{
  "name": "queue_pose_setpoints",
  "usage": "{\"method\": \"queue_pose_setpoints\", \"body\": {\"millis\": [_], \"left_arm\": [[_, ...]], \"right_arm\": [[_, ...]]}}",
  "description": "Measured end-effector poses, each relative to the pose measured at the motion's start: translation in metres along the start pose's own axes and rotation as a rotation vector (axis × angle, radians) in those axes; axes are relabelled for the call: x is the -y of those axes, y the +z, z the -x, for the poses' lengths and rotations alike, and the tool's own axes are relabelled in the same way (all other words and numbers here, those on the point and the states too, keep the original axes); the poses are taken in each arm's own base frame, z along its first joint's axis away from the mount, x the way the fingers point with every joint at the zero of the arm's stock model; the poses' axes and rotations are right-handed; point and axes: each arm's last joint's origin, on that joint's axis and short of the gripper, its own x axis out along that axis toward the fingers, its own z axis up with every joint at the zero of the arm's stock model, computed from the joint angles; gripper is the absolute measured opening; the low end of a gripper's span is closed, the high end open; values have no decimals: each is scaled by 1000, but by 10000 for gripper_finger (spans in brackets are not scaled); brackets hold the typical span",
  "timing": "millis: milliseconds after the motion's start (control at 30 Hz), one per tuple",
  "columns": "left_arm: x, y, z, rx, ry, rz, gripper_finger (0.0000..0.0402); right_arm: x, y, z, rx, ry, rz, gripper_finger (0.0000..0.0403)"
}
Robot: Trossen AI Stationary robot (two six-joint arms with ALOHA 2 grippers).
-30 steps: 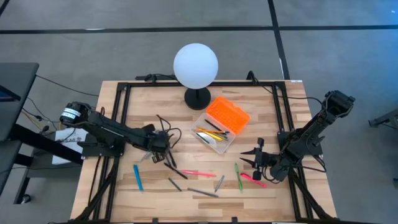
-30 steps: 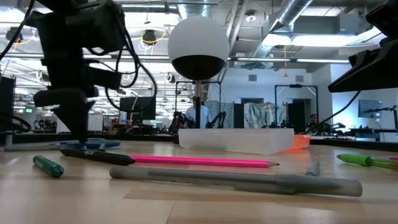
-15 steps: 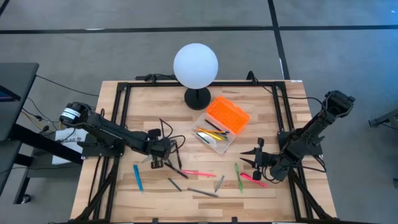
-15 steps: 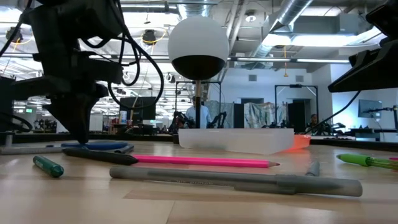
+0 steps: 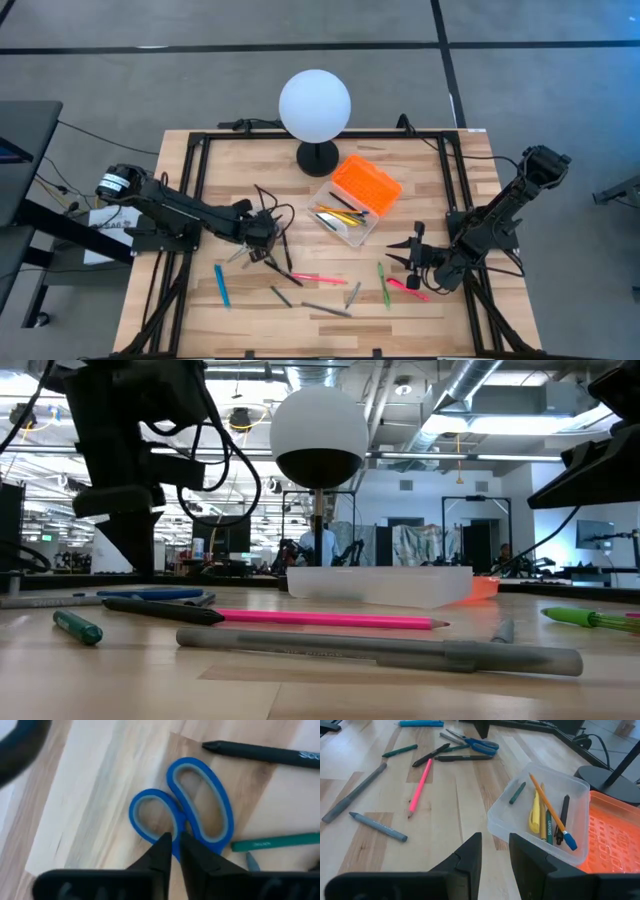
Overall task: Pick & place school supplies into a supply box
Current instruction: Put the blue scissors into the orange supply box
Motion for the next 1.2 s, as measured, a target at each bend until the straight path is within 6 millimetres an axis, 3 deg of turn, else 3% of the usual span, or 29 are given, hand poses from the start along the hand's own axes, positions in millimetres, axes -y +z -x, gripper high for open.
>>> {"method": "queue_pose_setpoints", "body": {"millis": [267,500,967,1200], "left_arm": [[-5,7,-3,24,-9,34,121],[-9,10,-10,28,-80,30,154],[-18,-3,-26,0,-103,13,154],[-14,-3,-26,18,-124,-145,93]], "right_arm": [[9,-12,-5,-25,-39,-38,93],[16,-19,-9,-31,-65,-56,93],[12,-19,-6,-24,-38,-38,93],[12,-19,-6,-23,-39,-39,93]]}}
